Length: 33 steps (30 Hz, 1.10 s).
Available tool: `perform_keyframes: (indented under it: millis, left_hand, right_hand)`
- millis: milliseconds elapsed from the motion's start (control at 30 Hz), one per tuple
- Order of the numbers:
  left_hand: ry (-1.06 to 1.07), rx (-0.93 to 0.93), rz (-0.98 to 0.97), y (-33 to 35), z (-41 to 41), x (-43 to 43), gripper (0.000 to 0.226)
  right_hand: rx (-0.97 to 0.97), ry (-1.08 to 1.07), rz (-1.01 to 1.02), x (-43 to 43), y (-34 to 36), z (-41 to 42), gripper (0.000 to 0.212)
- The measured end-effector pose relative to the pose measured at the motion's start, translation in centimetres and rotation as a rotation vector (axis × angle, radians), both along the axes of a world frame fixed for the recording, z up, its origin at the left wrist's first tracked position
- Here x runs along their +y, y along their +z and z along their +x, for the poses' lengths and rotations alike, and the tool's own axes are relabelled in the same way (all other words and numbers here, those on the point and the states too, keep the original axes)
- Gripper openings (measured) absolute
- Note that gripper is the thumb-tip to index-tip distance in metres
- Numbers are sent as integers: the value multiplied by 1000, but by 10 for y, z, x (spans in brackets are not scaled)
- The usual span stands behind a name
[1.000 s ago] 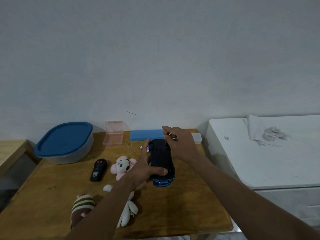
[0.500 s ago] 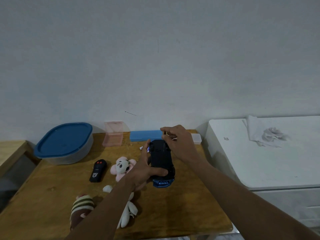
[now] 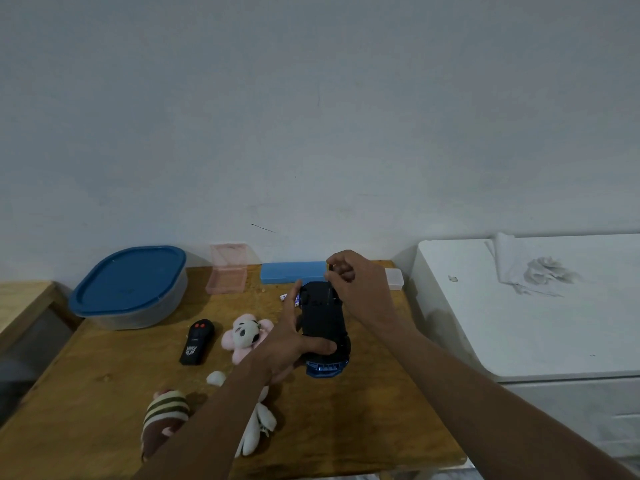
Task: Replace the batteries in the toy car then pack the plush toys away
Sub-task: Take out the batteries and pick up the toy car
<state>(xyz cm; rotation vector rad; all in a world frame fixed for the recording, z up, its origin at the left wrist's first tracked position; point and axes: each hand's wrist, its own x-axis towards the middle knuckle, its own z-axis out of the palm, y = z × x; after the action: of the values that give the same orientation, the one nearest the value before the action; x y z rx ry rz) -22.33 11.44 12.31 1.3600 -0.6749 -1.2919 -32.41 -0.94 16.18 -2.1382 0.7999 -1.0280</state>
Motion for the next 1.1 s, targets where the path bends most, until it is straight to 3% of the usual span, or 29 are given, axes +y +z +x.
perform_keyframes:
  millis: [700, 1100]
  left_hand:
    - [4, 8, -26, -5, -1, -2, 122]
    - [1, -14, -21, -8, 4, 1, 124]
  right_hand:
    - [-5, -13, 1, 6, 0, -1, 25]
    - [90, -9, 0, 7, 1, 3, 29]
